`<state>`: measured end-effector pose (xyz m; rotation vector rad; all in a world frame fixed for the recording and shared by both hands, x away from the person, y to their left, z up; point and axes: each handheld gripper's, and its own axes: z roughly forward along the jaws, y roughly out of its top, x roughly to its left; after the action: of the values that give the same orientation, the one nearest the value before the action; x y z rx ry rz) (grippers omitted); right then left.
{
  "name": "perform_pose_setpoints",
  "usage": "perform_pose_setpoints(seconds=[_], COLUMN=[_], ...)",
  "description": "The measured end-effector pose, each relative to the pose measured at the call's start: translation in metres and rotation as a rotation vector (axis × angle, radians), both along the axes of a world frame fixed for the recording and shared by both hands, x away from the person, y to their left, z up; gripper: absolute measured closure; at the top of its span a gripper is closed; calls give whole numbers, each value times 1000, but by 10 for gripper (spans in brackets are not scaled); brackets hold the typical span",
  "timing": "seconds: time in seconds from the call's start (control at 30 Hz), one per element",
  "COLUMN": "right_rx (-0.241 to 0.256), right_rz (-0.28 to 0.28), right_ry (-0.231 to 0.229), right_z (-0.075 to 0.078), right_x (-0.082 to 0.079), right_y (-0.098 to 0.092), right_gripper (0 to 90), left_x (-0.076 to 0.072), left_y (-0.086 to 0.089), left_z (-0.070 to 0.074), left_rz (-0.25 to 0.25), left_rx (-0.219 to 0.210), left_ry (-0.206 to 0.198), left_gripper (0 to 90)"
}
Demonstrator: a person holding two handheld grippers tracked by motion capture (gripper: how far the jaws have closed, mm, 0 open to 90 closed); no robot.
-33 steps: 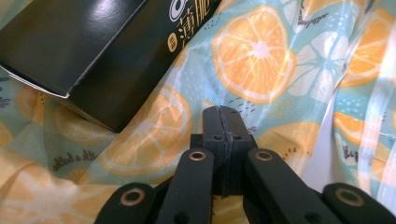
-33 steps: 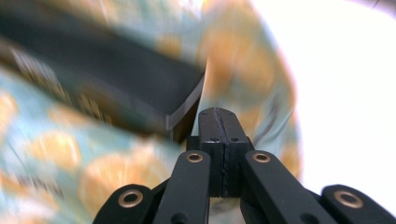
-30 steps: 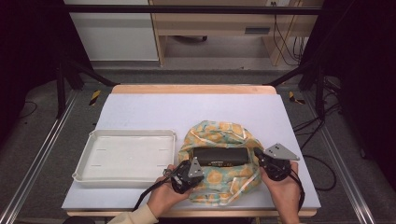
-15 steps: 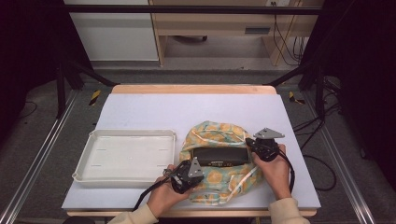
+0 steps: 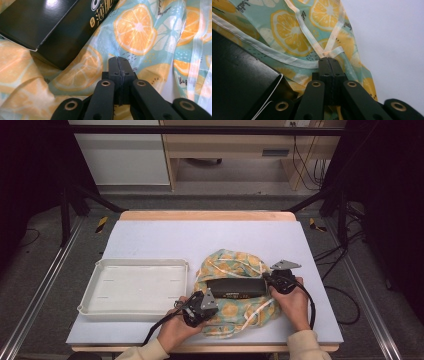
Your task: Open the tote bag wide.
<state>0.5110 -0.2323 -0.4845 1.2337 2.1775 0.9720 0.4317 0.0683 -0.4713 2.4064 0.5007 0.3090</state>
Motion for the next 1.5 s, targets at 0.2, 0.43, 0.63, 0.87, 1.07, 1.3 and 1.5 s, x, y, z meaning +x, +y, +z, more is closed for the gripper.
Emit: perform_pose_setpoints(seconds=[0.2,0.43,0.63,0.87,1.07,1.3,1.5], right_rx=[52,80,58,-6,-53,-56,-66], right_rz=[-51,-79,4,134,202,220,237], right_ry=[-87,-243,-237,-159,-123,-82,-49], right_z=[16,54,55,39,34,26,21], right_x=[-17,-62,-91,-108,-113,-110,-110], right_y=[-5,-8,13,39,54,59,65], right_gripper=[900,900,900,900,900,900,900], left_x=[-1,-3,1,39,75,97,112], left_y=[3,16,26,21,8,-12,-20], left_z=[7,34,67,89,90,77,57], left_rz=[7,12,13,21,54,51,83], left_rx=[-41,-123,-179,-172,-151,-96,26], left_ry=[-5,-29,-74,-93,-51,-2,-1], left_gripper=[900,900,900,900,900,900,900])
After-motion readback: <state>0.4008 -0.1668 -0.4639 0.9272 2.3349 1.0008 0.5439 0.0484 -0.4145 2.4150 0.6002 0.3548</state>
